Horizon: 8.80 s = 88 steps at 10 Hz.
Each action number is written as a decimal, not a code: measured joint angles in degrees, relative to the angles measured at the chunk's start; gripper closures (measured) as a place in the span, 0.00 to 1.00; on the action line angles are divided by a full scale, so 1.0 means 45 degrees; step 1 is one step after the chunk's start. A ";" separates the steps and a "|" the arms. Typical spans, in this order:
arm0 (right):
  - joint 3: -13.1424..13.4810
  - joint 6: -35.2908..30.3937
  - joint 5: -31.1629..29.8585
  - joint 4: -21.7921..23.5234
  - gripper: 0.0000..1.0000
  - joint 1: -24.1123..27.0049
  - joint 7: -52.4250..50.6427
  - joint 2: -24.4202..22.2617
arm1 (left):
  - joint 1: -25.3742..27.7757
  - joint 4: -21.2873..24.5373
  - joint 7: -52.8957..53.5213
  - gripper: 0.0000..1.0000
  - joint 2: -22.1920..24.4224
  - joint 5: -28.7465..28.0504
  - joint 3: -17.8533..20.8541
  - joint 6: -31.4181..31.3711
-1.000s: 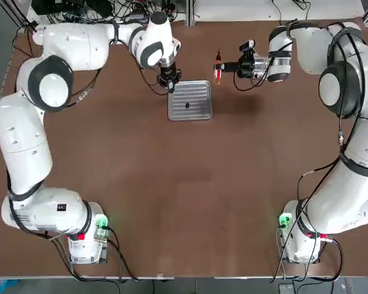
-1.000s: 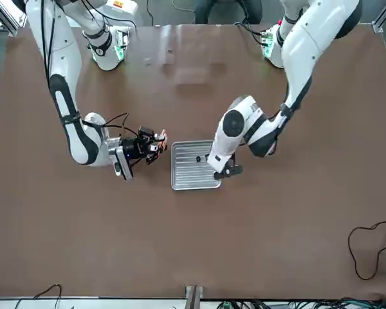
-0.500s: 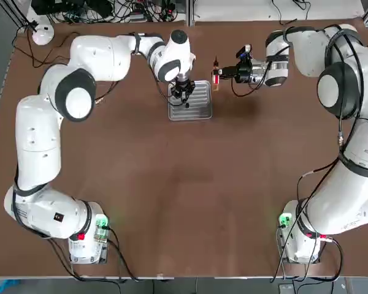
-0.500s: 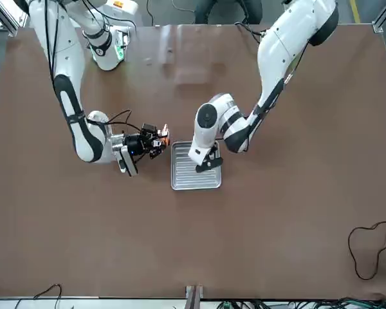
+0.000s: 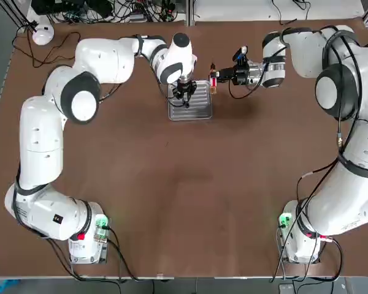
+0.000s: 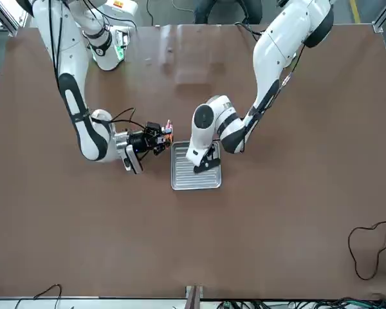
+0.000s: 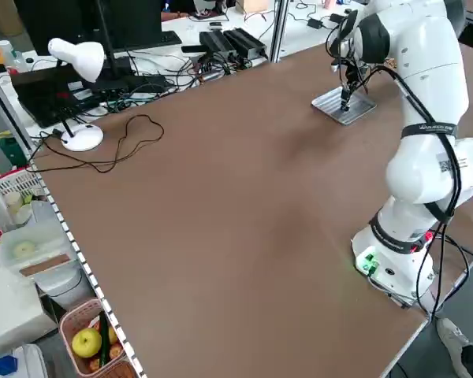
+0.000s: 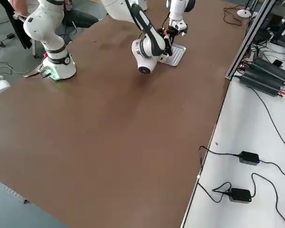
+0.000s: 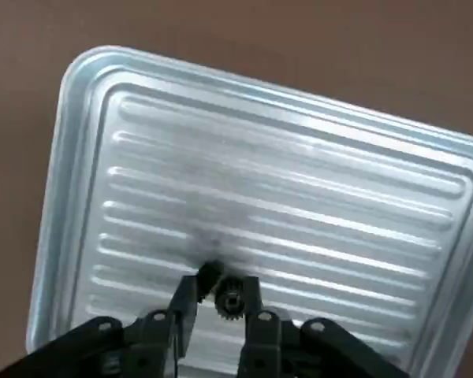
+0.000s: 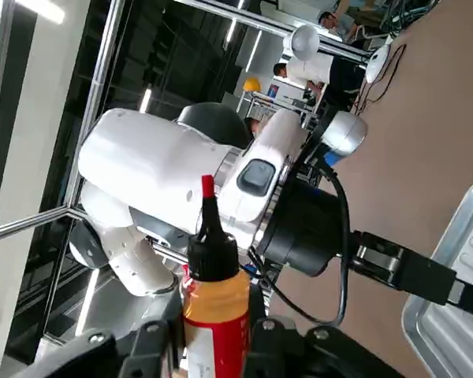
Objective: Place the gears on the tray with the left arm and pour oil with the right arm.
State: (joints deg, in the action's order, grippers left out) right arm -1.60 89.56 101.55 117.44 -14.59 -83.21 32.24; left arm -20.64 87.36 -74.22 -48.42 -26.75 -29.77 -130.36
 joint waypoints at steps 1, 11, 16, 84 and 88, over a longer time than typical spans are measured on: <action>0.0000 0.0000 0.0000 0.0000 0.67 0.0000 0.0029 0.0000 | -0.0003 -0.0019 -0.0001 0.49 0.0000 0.0000 0.0000 -0.0013; -0.0167 0.0010 0.0526 0.0013 0.67 -0.0689 0.2639 0.0125 | 0.2725 -0.0911 0.5189 0.01 0.1592 -0.0014 -0.0199 0.1424; -0.0295 0.1238 0.2033 -0.0584 0.67 -0.1816 0.4915 0.0856 | 0.7981 -0.0906 0.8783 0.01 0.2282 -0.0013 -0.3480 0.3592; 0.0081 -0.0118 -1.0003 -0.3551 0.67 1.0188 -1.3646 0.2818 | 0.5342 -0.0686 1.5749 0.01 0.9712 0.5629 0.4837 0.9240; 0.0075 -0.0319 -1.0003 -0.3817 0.67 1.0621 -1.4668 0.3390 | 0.5339 -0.0686 1.5749 0.01 0.9710 0.5629 0.4837 0.9246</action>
State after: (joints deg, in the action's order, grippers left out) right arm -1.26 88.13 56.53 100.27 33.21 -149.22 47.50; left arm 3.39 84.28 -3.35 -4.72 -1.42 -8.00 -88.75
